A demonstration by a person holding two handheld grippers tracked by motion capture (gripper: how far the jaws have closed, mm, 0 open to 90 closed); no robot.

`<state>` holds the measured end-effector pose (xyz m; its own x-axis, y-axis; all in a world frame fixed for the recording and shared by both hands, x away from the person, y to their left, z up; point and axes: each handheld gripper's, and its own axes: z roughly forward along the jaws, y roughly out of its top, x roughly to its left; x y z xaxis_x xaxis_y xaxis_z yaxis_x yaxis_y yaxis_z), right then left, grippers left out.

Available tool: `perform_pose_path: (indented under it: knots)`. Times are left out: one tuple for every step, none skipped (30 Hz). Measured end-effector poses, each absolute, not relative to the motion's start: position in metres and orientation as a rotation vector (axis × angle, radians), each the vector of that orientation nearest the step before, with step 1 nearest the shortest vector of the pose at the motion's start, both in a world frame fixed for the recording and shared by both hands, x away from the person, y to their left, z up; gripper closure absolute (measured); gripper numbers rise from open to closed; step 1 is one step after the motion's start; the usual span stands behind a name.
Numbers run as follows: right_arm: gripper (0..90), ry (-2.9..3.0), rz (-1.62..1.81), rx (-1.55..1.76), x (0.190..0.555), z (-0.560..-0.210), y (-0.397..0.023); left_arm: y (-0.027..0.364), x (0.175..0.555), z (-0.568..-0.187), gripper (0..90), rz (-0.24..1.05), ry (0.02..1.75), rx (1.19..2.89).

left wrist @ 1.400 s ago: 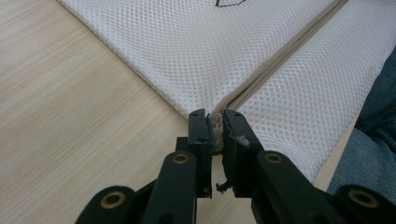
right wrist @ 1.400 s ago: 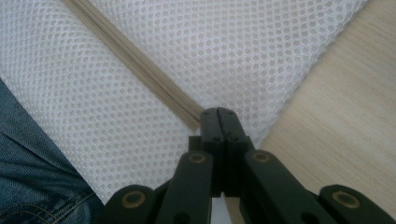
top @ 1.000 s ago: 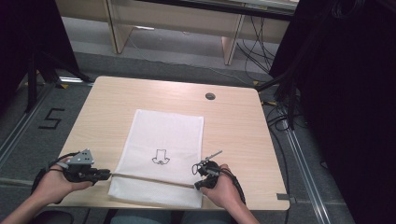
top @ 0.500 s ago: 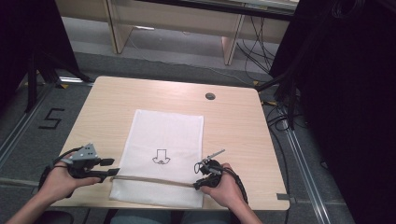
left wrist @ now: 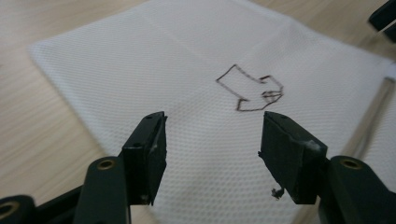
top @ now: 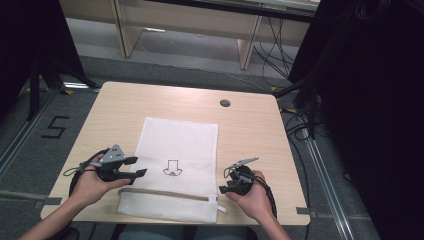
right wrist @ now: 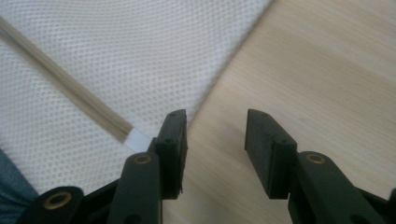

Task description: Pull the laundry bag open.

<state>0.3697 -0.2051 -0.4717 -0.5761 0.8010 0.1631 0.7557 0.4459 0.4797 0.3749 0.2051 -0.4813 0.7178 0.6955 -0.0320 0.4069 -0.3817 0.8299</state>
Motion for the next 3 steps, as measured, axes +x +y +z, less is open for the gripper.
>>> perform_pose_path:
  knots:
    - [58.8, 2.595, 0.792, 1.409, 0.3704, -0.4721, -0.2066, 0.2083, 0.3756, -0.4831, 40.4, 0.424, 0.845, 2.016]
    - [58.6, 2.584, 0.787, 1.422, 0.3710, -0.4726, -0.2077, 0.2116, 0.3762, -0.4843, 40.5, 0.426, 0.869, 2.015]
    - [58.3, 2.577, 0.778, 1.459, 0.3710, -0.4724, -0.2076, 0.2147, 0.3772, -0.4857, 40.6, 0.420, 0.880, 2.013]
